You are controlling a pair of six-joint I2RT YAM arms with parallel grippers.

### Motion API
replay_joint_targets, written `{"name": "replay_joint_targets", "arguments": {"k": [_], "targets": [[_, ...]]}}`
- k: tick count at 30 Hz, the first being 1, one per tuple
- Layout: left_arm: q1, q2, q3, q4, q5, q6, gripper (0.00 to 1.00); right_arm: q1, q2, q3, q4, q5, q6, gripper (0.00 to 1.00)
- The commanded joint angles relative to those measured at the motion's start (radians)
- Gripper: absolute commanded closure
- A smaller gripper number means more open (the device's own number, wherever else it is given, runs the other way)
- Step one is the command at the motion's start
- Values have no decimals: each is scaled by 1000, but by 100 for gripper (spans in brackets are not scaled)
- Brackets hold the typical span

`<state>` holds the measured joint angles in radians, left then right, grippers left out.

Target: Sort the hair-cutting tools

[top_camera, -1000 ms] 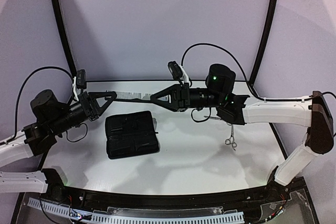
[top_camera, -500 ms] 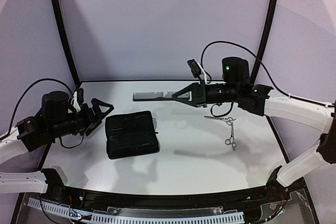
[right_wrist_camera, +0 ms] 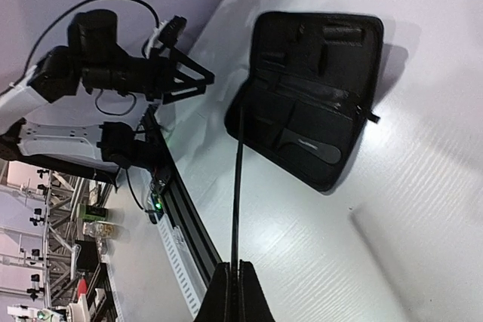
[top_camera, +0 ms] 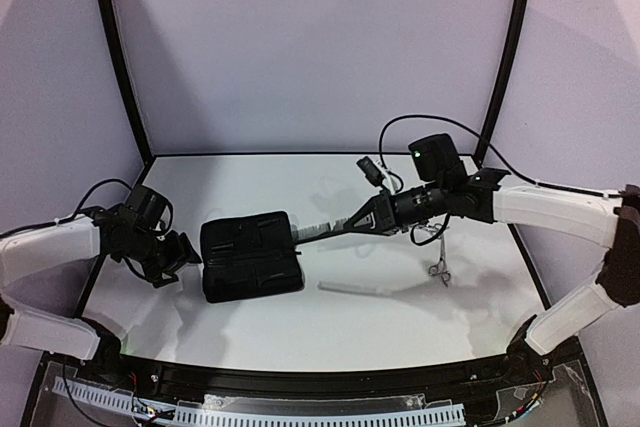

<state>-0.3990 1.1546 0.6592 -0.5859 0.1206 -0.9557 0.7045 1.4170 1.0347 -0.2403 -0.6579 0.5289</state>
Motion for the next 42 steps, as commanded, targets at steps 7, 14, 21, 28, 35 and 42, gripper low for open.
{"name": "replay_joint_targets", "arguments": {"k": [7,14,21,28,35,42], "targets": [[84,169,0,170,198,172,57,-23,181,67,34,-68,-51,100],[95,338,67,178,221,219,75,-22,270,123,27,-91,-59,100],[97,361,61,188,201,248,97,-23,336,131,62,-99,-32,100],[97,336,47,185,218,335,99,-22,416,161,77,-134,-3,100],[97,327,16,224,254,374,99,-26,489,209,96,-122,24,100],[96,319,13,226,262,393,99,-38,559,223,124,-147,73,100]]}}
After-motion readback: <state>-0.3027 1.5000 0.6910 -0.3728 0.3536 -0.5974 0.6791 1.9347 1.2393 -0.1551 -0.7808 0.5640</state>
